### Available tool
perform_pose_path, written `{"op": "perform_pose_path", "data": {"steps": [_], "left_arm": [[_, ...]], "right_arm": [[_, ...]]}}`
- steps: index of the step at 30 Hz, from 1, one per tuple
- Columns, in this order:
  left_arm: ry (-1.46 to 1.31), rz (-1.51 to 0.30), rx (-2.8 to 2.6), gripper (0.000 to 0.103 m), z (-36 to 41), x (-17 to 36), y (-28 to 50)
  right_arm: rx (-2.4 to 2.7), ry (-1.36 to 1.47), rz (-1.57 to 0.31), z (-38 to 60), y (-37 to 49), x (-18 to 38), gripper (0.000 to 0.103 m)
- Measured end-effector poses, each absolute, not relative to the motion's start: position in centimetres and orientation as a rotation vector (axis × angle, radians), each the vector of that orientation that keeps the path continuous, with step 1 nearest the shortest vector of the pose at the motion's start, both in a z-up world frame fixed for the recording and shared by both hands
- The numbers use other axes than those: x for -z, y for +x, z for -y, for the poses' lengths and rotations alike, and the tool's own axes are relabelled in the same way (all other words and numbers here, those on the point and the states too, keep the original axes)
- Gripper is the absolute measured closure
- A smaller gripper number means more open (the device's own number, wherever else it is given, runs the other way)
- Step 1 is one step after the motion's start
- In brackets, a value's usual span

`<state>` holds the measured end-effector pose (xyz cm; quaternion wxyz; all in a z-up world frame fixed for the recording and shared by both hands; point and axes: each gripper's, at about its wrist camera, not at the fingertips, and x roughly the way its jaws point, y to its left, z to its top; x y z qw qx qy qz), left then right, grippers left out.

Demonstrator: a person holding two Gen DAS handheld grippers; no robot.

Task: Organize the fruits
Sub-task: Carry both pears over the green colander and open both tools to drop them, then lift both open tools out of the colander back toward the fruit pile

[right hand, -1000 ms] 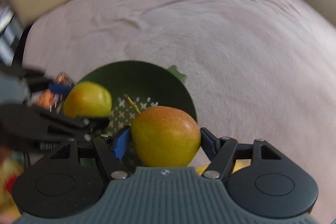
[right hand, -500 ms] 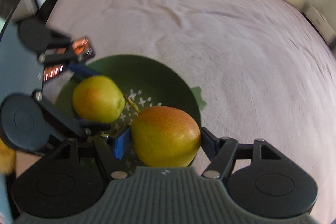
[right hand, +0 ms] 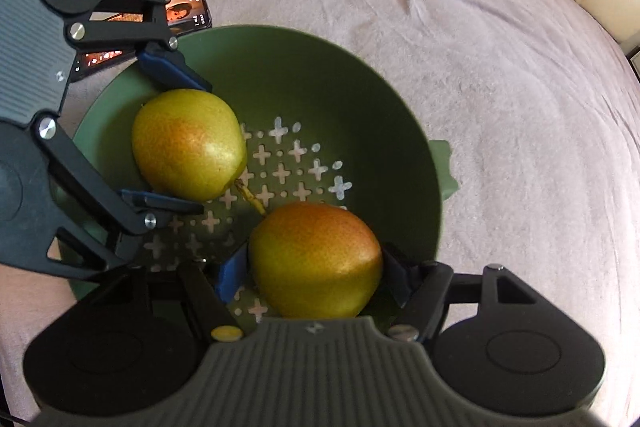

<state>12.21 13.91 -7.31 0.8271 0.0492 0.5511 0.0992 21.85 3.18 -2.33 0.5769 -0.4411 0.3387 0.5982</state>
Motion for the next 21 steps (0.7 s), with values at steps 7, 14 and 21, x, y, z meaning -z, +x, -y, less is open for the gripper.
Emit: {"op": "perform_pose_path", "data": {"steps": [7,14,21], "left_arm": [[0.175,-1.176,-0.188,0.026,-12.8,8.0,12.2],[0.165,-1.182,-0.185,0.026,-12.8,8.0,12.3],[0.119,-1.149,-0.205,0.022,-13.3,6.9,12.0]], "right_arm": [[-1.410,-1.040,-0.791,-3.3,21.4,3.5,0.035],[-1.401,-1.039,-0.802,-3.4,21.3,3.3,0.035],[-1.367,-0.965,-0.813,-3.2,22.1,1.7,0.032]]}}
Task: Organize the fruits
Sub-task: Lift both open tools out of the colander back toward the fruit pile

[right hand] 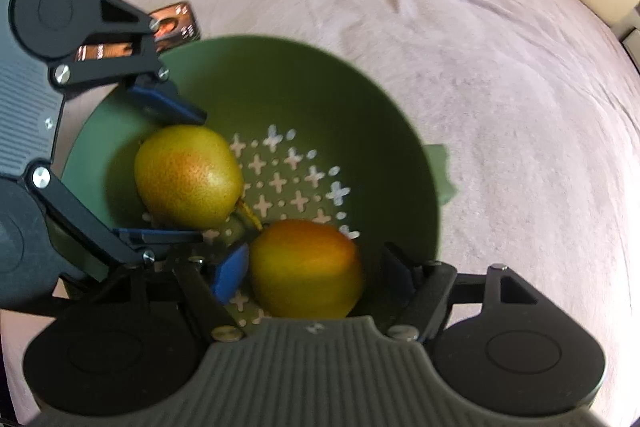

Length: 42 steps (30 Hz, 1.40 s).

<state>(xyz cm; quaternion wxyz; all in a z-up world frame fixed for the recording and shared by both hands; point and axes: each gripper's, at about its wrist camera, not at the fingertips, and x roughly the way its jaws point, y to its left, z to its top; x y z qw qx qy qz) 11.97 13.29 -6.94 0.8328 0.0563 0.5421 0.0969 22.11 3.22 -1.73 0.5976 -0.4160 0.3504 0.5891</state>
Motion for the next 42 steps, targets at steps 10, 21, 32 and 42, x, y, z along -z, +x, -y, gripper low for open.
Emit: {"op": "perform_pose_path", "data": {"steps": [10,21,32,42], "left_arm": [[0.162,-1.089,-0.167,0.018,-11.7,4.5,11.2],[0.168,-1.019,-0.136,0.018,-10.2,2.2,10.1],[0.108,-0.902,-0.087,0.018,-8.0,0.2,9.0],[0.062,-0.782,0.036,0.018,-3.7,-1.4,7.7]], "right_arm": [[-1.279,-0.877,-0.754,-1.0,21.6,-2.2,0.021],[-0.951,-0.731,-0.675,5.1,19.4,-5.6,0.020],[-0.527,-0.374,-0.782,15.7,16.3,-6.2,0.020],[-0.306,-0.188,-0.811,21.7,11.5,-5.8,0.019]]}}
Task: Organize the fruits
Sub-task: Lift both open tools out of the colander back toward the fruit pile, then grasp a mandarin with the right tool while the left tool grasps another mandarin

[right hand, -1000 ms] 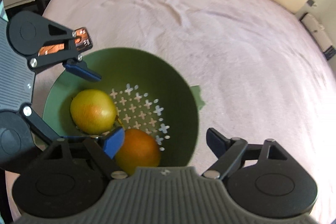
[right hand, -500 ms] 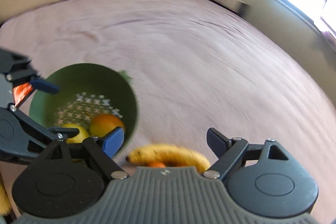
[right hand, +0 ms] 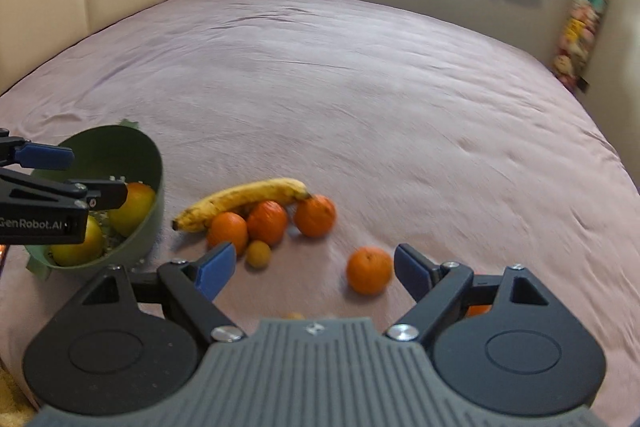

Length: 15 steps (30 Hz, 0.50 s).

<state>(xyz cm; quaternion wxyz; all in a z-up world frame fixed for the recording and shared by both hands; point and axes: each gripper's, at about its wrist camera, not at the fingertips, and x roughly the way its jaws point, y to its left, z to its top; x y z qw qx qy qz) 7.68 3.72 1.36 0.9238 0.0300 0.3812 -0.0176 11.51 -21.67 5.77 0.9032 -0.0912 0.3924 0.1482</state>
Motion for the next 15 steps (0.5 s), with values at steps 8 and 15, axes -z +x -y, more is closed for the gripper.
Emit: {"op": "perform_pose_path", "data": {"steps": [8,15], "left_arm": [[0.066,-0.776,0.115,0.019,-0.9,0.6,7.9],[0.059,-0.751,0.185,0.022,0.9,1.5,8.2]], "right_arm": [[-0.247,-0.142,-0.841,23.7,10.9,-3.8,0.018],[-0.210,-0.093,-0.887,25.5,11.8,-1.9,0.023]]}}
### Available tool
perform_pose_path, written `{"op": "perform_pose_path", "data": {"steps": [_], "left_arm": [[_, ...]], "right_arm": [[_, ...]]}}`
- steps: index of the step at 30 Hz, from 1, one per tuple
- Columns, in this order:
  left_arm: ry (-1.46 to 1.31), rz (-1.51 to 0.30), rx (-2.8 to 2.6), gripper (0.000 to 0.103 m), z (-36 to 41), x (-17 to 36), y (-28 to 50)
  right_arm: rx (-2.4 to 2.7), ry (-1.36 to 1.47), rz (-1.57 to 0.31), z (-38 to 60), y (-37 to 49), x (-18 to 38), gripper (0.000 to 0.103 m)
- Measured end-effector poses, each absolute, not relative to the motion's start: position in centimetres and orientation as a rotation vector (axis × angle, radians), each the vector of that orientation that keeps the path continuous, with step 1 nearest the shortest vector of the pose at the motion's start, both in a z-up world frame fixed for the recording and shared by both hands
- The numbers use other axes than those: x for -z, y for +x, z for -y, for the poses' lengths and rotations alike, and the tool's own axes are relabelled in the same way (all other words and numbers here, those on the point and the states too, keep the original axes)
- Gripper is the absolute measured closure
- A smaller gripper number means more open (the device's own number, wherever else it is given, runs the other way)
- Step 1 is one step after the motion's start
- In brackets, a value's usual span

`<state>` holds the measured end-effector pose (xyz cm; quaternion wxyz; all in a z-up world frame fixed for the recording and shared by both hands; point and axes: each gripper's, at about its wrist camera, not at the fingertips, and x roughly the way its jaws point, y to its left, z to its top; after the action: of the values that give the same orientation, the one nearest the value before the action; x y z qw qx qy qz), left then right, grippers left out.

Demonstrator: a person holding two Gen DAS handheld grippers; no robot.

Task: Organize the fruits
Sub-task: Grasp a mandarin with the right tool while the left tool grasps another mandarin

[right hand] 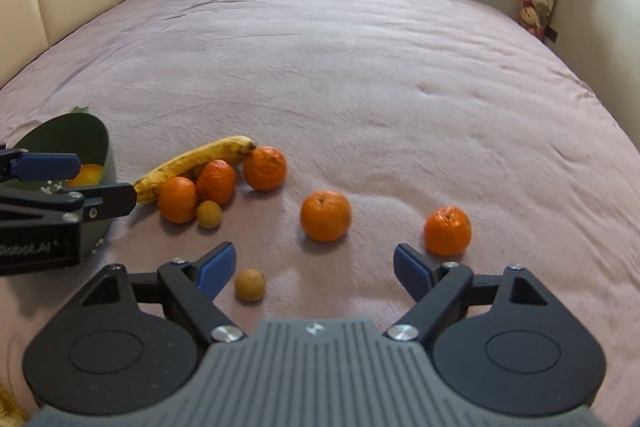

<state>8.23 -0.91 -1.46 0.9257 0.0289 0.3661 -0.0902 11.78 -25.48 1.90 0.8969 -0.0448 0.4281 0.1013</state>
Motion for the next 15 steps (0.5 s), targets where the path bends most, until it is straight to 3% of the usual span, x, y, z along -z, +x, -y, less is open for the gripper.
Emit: {"op": "perform_pose_path", "data": {"steps": [15], "left_arm": [[-0.037,-0.810,0.168,0.028,1.4,4.6,10.3]], "right_arm": [[-0.172,-0.177,-0.873,26.2,14.2,-0.1,0.041]]}}
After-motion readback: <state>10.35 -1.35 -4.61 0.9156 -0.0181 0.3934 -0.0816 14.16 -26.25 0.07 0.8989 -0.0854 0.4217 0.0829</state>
